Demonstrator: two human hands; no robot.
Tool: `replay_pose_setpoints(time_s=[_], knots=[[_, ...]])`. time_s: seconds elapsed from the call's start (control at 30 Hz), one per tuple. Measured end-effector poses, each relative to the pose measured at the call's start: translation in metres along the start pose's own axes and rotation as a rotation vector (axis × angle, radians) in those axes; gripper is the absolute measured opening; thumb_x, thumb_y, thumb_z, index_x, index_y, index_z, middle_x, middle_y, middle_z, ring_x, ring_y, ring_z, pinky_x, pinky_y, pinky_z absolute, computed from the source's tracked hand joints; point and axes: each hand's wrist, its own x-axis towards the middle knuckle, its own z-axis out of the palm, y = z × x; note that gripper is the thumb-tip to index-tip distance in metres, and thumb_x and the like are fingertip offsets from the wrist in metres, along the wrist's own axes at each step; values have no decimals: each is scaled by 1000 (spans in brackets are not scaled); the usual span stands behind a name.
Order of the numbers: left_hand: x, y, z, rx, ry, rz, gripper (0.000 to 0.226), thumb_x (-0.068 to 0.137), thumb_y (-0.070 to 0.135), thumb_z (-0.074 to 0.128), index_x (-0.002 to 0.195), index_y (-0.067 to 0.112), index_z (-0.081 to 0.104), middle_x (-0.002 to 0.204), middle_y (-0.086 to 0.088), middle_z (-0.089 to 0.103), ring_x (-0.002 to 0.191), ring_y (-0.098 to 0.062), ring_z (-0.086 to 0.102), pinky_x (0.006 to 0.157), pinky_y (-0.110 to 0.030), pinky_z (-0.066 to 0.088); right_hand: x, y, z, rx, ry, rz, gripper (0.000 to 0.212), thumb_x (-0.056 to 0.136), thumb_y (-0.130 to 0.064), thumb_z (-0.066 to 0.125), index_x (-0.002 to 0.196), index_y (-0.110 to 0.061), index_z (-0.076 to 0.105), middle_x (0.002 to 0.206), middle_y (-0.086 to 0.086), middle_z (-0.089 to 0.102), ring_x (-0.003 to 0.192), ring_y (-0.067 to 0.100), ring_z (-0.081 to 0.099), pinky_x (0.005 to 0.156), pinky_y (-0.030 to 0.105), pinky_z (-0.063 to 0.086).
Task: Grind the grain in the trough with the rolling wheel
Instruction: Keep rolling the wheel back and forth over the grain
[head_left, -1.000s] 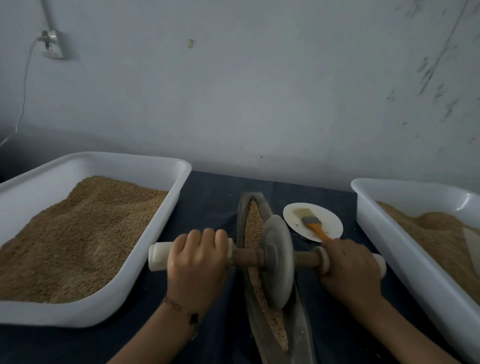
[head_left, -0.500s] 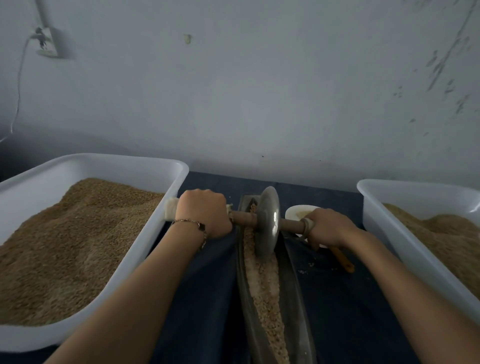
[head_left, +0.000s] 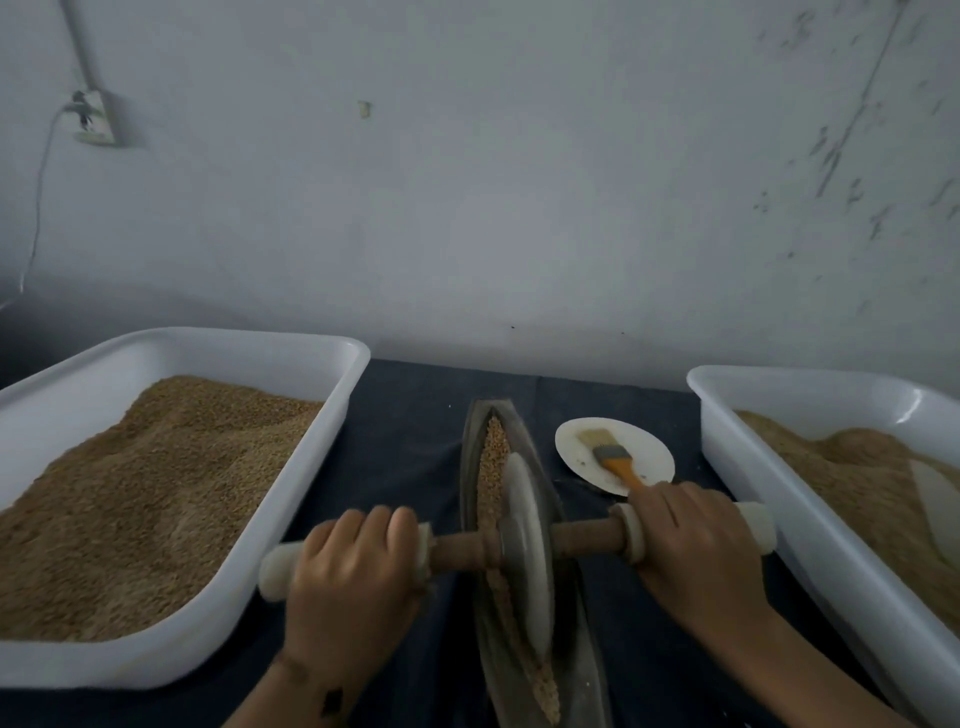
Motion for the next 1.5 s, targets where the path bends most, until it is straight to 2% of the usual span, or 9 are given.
replay_pose_setpoints(time_s=[0.17, 0.3, 0.4, 0.6, 0.8, 1.0, 1.13, 1.33, 1.5], knots=[[6, -3, 9, -78, -28, -77, 20, 70, 25, 52, 54, 16, 46, 47, 1, 44, 39, -23, 44, 44, -29, 34, 27, 1, 6, 27, -46, -39, 25, 52, -14, 80, 65, -12, 59, 56, 3, 55, 48, 22, 51, 49, 28, 35], [41, -7, 23, -92, -214, -70, 30, 58, 24, 71, 52, 19, 43, 44, 4, 43, 36, -17, 41, 43, -22, 29, 59, 16, 29, 3, -497, 78, 15, 65, -28, 66, 74, -27, 54, 70, -6, 59, 64, 20, 56, 55, 29, 33], [84, -15, 37, 67, -455, -91, 27, 76, 39, 57, 60, 24, 41, 55, 11, 45, 47, -7, 41, 48, -23, 27, 84, 30, 52, 79, -807, 194, 3, 75, -32, 53, 75, -30, 52, 73, -10, 52, 70, 17, 48, 61, 30, 33], [128, -24, 54, 18, -665, -89, 23, 81, 40, 48, 66, 23, 52, 62, 6, 56, 57, -9, 53, 55, -24, 42, 105, 45, 70, 314, -1133, 395, 24, 54, -19, 70, 75, -28, 62, 84, -3, 61, 80, 16, 57, 66, 33, 48], [105, -21, 48, 6, -614, -185, 22, 80, 41, 51, 67, 24, 49, 63, 9, 53, 54, -7, 48, 48, -22, 30, 97, 29, 59, 121, -857, 252, 4, 71, -34, 55, 70, -31, 53, 71, -12, 54, 69, 13, 54, 57, 29, 36], [25, -3, 20, -39, -86, -90, 21, 76, 24, 52, 57, 17, 45, 49, -1, 45, 42, -22, 44, 45, -28, 32, 45, 6, 27, 43, -204, 58, 6, 75, -16, 64, 77, -12, 60, 69, 5, 59, 62, 27, 55, 56, 35, 43], [-9, -3, 10, -46, 9, -44, 25, 80, 24, 43, 59, 15, 51, 52, -1, 46, 43, -23, 45, 45, -31, 35, 10, 1, 8, -31, 114, -103, 17, 77, -8, 62, 88, -13, 50, 71, 7, 57, 62, 23, 53, 59, 32, 40], [12, -5, 14, -105, -58, -83, 21, 73, 24, 46, 54, 14, 49, 46, -1, 47, 38, -24, 45, 41, -30, 36, 30, 3, 14, 29, 12, -76, 13, 64, -13, 70, 70, -12, 59, 61, 4, 57, 53, 24, 52, 51, 32, 39], [59, -6, 28, -52, -205, -32, 33, 48, 17, 79, 50, 16, 47, 42, -1, 46, 36, -20, 44, 42, -25, 33, 60, 24, 47, 30, -627, 183, 12, 70, -31, 57, 81, -28, 54, 78, -7, 62, 76, 21, 58, 58, 29, 30]])
